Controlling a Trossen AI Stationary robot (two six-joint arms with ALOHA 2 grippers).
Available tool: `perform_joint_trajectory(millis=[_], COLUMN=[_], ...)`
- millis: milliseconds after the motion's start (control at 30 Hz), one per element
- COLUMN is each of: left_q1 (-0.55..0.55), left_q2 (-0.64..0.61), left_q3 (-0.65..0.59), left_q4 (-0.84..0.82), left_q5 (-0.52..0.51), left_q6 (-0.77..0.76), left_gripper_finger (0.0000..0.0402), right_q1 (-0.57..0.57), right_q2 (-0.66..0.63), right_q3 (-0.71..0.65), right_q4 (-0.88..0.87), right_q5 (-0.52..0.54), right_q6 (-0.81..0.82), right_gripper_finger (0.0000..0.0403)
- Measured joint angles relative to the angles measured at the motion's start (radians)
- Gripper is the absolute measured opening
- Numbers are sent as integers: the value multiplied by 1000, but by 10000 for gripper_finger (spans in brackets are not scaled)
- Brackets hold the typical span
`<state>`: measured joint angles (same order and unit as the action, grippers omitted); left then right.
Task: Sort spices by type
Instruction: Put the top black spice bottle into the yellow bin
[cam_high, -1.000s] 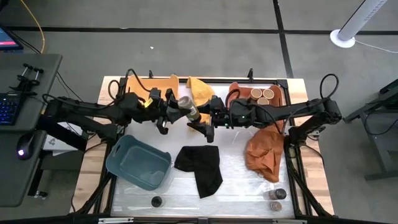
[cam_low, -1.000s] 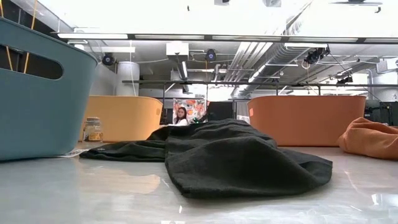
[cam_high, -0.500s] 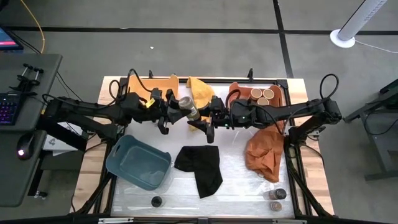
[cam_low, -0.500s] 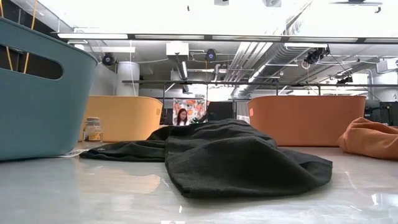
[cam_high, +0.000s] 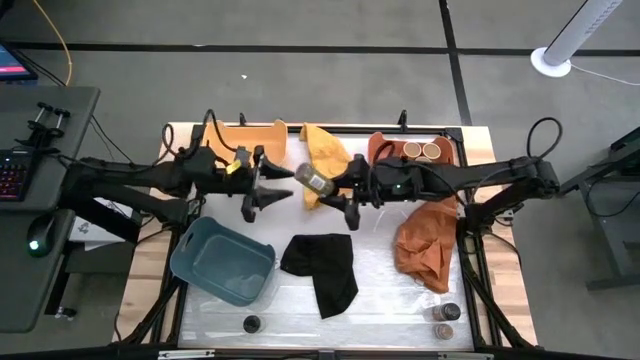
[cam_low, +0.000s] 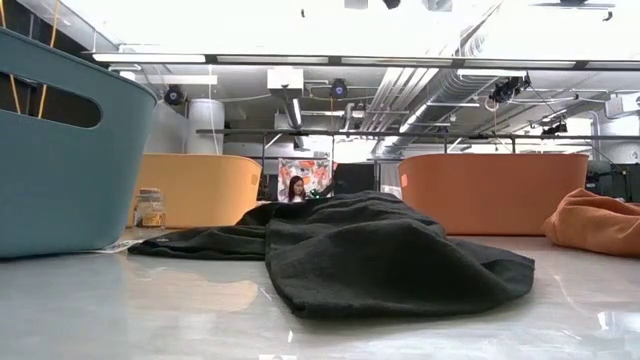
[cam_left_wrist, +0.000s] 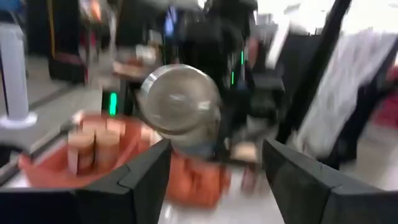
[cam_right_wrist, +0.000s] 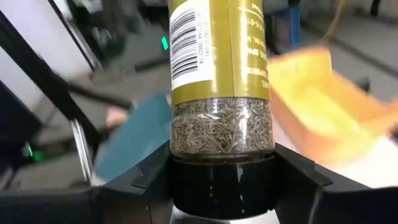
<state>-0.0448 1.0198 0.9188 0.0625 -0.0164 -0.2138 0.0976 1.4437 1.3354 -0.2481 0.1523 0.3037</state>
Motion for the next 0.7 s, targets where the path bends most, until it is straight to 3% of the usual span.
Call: perform_joint_trajectory(millis=[300, 433, 700], left_q1=[-70, -90, -80], left_q2=[92, 121, 159], left_q3=[76, 88, 107], left_q4=[-257, -253, -261], left_q5=[-19, -86, -117], left_q6=[268, 346, 365], left_gripper_finger=[246, 246, 246], right_q1=[12, 23, 60], right_q2=[33, 32, 37], right_q3=[-4, -4, -3], right_q4=[-133, -175, -199], right_q5=[-79, -78, -67], right_q6=[15, 29, 42], right_gripper_finger=[199, 199, 199])
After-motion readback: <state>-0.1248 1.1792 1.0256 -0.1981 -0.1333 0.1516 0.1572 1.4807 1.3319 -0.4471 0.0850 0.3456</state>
